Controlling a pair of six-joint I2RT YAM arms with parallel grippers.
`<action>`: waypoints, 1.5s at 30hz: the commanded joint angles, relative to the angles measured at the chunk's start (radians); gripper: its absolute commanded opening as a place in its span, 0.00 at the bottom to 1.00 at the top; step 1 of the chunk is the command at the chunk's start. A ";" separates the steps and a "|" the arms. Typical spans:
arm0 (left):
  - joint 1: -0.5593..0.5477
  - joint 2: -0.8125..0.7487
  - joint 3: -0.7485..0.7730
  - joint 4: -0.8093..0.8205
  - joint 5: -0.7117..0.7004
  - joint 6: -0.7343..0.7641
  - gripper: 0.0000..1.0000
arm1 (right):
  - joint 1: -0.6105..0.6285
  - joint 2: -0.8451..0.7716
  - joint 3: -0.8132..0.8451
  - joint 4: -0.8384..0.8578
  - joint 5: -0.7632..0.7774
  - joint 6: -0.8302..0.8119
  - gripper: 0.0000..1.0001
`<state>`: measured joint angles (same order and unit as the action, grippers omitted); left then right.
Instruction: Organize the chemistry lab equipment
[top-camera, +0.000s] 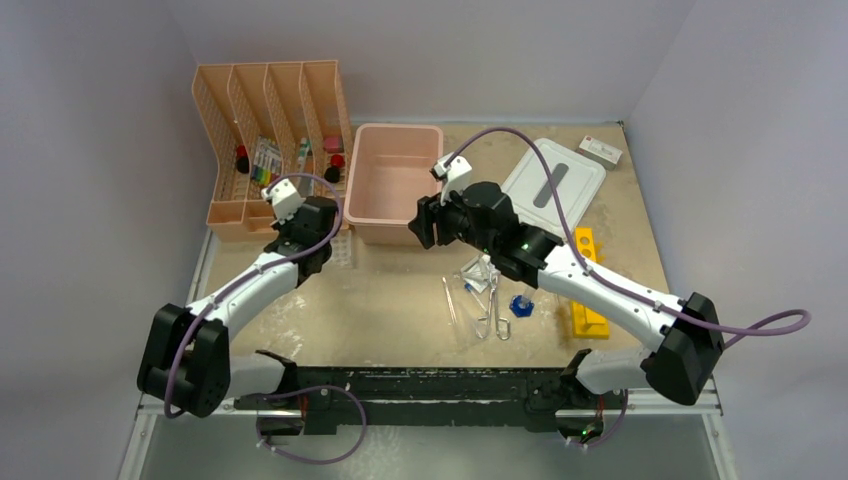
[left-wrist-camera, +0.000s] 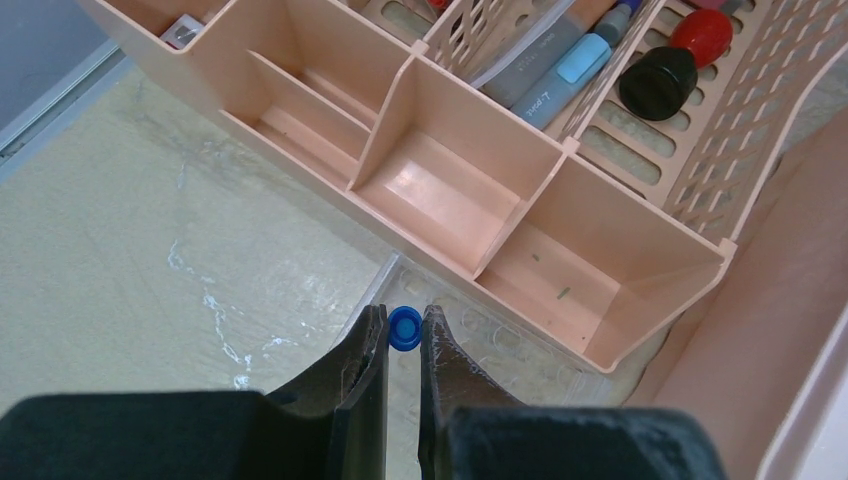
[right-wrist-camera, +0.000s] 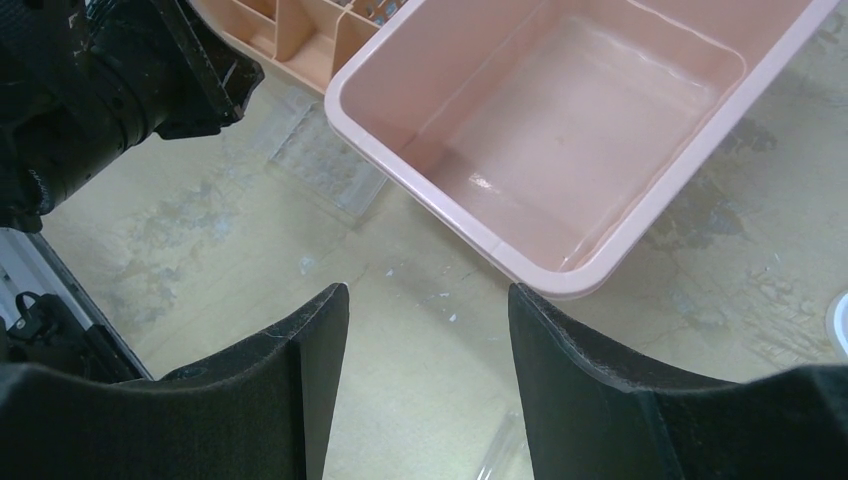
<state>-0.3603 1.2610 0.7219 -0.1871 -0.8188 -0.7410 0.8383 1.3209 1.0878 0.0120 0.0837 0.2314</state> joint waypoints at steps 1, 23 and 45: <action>0.003 0.018 -0.010 0.086 -0.066 -0.008 0.00 | -0.013 -0.005 0.036 0.022 -0.012 -0.006 0.62; 0.004 0.017 -0.037 0.243 -0.109 0.062 0.00 | -0.042 0.050 0.064 -0.010 -0.051 -0.024 0.62; 0.010 0.148 -0.058 0.287 -0.076 0.046 0.00 | -0.077 0.067 0.064 -0.009 -0.081 -0.026 0.62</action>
<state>-0.3592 1.3918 0.6559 0.0742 -0.8898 -0.6872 0.7673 1.4021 1.1126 -0.0174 0.0216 0.2192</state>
